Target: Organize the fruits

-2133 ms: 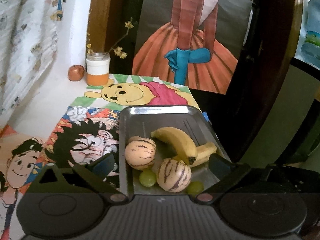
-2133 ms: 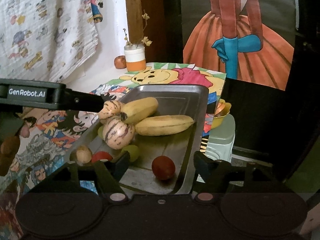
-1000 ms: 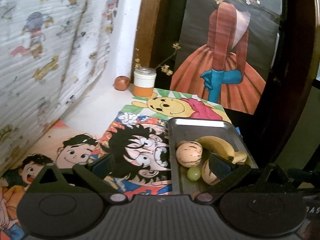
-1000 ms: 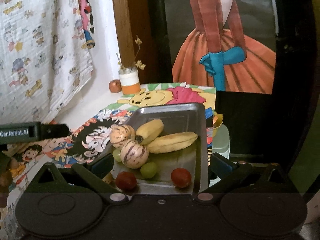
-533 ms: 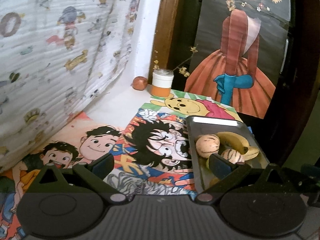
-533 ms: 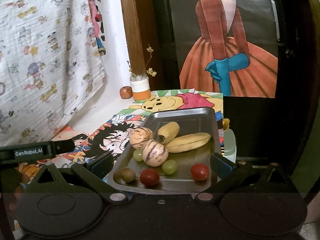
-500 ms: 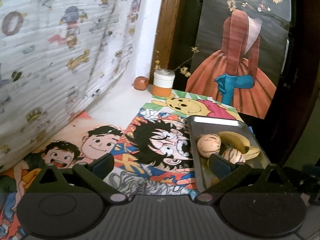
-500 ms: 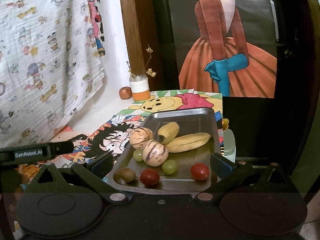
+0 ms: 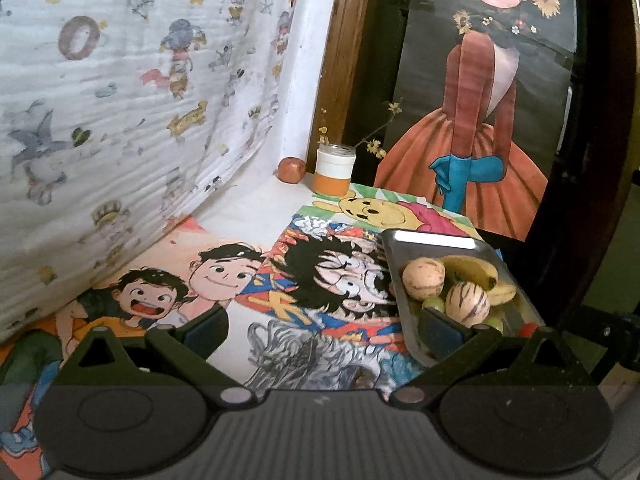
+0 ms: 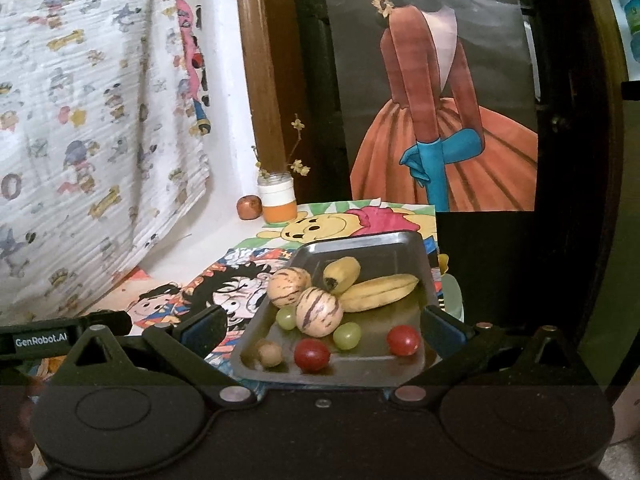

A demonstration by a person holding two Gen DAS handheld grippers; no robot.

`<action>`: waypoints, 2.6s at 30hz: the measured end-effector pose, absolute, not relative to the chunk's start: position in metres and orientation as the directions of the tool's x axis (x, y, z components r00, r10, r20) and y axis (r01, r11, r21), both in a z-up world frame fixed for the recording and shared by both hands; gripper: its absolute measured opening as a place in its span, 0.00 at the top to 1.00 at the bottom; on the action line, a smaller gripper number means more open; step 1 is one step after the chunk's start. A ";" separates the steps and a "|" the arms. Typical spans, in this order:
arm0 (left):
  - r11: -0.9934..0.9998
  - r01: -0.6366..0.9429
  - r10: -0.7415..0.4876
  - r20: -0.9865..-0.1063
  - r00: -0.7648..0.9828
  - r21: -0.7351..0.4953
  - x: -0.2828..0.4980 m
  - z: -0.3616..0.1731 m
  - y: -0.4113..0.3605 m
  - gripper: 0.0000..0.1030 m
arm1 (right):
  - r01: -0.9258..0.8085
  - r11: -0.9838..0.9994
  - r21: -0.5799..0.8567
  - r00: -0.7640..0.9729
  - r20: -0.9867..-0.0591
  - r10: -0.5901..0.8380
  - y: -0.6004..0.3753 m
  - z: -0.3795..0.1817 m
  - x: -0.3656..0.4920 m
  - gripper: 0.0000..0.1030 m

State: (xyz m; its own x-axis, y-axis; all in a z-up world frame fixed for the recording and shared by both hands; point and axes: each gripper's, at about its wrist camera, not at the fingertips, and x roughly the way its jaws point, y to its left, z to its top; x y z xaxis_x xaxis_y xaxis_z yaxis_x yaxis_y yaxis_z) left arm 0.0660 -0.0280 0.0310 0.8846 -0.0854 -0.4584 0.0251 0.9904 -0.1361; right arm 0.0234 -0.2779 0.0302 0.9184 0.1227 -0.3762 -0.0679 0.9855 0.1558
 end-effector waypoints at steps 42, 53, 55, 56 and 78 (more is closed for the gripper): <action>0.996 0.018 -0.054 -0.423 0.905 -0.089 0.007 -0.003 -0.011 0.00 | -0.009 0.990 0.142 0.948 -0.313 0.054 -0.259 -0.013 -0.027 0.01; 0.995 0.011 -0.053 -0.425 0.903 -0.099 0.006 -0.004 -0.011 0.00 | -0.017 0.989 0.146 0.948 -0.312 0.063 -0.256 -0.013 -0.028 0.01; 0.995 0.013 -0.053 -0.424 0.904 -0.096 0.006 -0.004 -0.010 0.00 | -0.018 0.989 0.146 0.948 -0.313 0.064 -0.256 -0.014 -0.028 0.01; 0.995 0.013 -0.053 -0.424 0.904 -0.097 0.006 -0.004 -0.010 0.00 | -0.019 0.989 0.146 0.947 -0.315 0.064 -0.255 -0.014 -0.028 0.01; 0.994 0.017 -0.063 -0.426 0.902 -0.112 0.005 -0.004 -0.010 0.00 | -0.030 0.989 0.146 0.943 -0.325 0.076 -0.252 -0.014 -0.028 0.01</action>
